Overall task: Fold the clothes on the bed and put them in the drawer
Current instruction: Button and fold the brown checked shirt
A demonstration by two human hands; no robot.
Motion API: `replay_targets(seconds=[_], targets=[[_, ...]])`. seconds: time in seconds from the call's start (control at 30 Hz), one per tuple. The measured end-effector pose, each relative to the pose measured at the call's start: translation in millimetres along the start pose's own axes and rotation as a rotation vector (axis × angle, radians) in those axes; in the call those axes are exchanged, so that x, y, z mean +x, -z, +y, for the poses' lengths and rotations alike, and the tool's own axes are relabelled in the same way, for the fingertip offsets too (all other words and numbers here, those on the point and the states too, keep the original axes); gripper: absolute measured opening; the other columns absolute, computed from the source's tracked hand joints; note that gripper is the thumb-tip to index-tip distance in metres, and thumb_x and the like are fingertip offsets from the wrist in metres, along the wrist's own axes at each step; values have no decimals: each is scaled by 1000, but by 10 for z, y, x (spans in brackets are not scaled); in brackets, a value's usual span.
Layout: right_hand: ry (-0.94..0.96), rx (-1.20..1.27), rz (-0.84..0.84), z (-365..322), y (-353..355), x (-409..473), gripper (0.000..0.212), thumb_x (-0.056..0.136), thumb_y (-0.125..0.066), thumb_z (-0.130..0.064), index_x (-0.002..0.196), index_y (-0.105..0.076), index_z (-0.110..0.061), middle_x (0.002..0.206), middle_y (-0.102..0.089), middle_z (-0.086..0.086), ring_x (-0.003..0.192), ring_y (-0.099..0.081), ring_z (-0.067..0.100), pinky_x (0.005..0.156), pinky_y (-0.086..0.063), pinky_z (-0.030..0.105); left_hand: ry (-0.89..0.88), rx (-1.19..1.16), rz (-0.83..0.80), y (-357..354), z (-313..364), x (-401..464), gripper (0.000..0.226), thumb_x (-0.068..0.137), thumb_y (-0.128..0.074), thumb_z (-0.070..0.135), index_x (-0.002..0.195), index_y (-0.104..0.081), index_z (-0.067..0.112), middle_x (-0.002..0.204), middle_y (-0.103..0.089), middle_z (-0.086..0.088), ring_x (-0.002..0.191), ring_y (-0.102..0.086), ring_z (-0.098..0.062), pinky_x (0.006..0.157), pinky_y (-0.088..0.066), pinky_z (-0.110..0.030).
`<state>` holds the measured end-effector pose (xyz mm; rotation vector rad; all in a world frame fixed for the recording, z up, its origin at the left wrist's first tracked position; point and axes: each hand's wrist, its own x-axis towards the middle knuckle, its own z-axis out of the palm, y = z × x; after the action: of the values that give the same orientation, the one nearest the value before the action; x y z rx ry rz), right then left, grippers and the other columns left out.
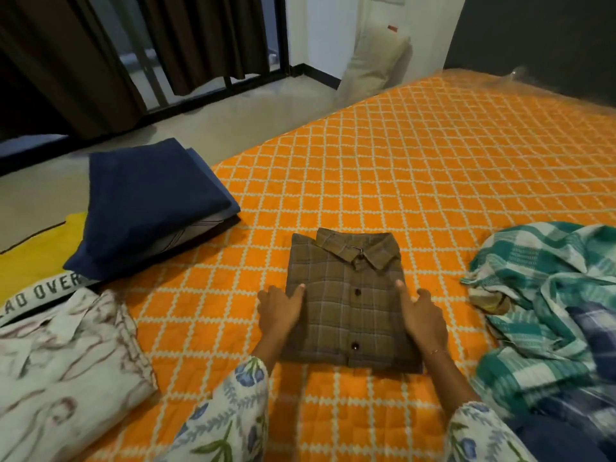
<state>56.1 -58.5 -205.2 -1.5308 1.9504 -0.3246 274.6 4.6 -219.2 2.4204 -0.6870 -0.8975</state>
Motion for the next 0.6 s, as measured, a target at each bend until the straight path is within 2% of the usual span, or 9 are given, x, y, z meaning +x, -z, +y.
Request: replay_targets(seconds=[0.07, 0.1, 0.2, 0.3, 0.4, 0.5, 0.6], targets=[[-52, 160, -125, 5, 24, 66, 66, 89, -36, -65, 92, -61, -4, 101, -63, 21, 87, -57, 34, 79, -45, 42, 27, -106, -94, 65, -8, 93, 66, 86, -61, 50, 123, -51, -4, 132, -49, -27, 111, -54, -40, 88, -48, -46], [-85, 286, -198, -20, 20, 87, 61, 89, -42, -63, 86, -62, -5, 96, -64, 19, 84, -58, 33, 78, -47, 41, 26, -169, -137, 91, 3, 92, 61, 85, -65, 46, 118, -54, -5, 125, -56, -25, 106, -58, -38, 85, -50, -43], [-184, 578, -367, -16, -8, 199, 44, 85, -65, -43, 103, -67, -3, 103, -67, 19, 92, -64, 36, 79, -52, 42, 51, -357, -272, 123, 84, 33, 45, 87, -68, 29, 113, -59, -6, 114, -64, -19, 102, -62, -35, 78, -51, -35], [-112, 676, -480, 47, 39, 157, 35, 89, -63, -29, 115, -64, -6, 109, -67, 19, 92, -66, 34, 71, -53, 39, 26, -453, -319, 172, 78, -102, 32, 88, -66, 20, 113, -62, -1, 115, -65, -19, 99, -64, -32, 80, -53, -38], [22, 739, -507, 106, 44, 84, 34, 94, -57, -17, 128, -54, -14, 121, -63, 15, 97, -65, 31, 73, -52, 39, 0, -625, -329, 246, -7, -279, 31, 91, -60, 9, 120, -57, 1, 120, -62, -20, 98, -62, -30, 74, -52, -36], [169, 736, -523, -120, -63, -118, 45, 95, -53, -9, 137, -44, -22, 124, -60, 10, 101, -63, 27, 74, -51, 39, -29, -749, -255, 488, -285, -419, 34, 92, -58, 7, 125, -53, 6, 122, -62, -16, 105, -62, -33, 78, -52, -37], [285, 707, -573, -479, -264, -393, 45, 95, -52, -8, 137, -45, -22, 121, -60, 8, 98, -63, 24, 72, -52, 36, -72, -795, -132, 853, -619, -493, 29, 92, -58, 6, 121, -55, 9, 119, -63, -14, 98, -62, -26, 74, -53, -32]])
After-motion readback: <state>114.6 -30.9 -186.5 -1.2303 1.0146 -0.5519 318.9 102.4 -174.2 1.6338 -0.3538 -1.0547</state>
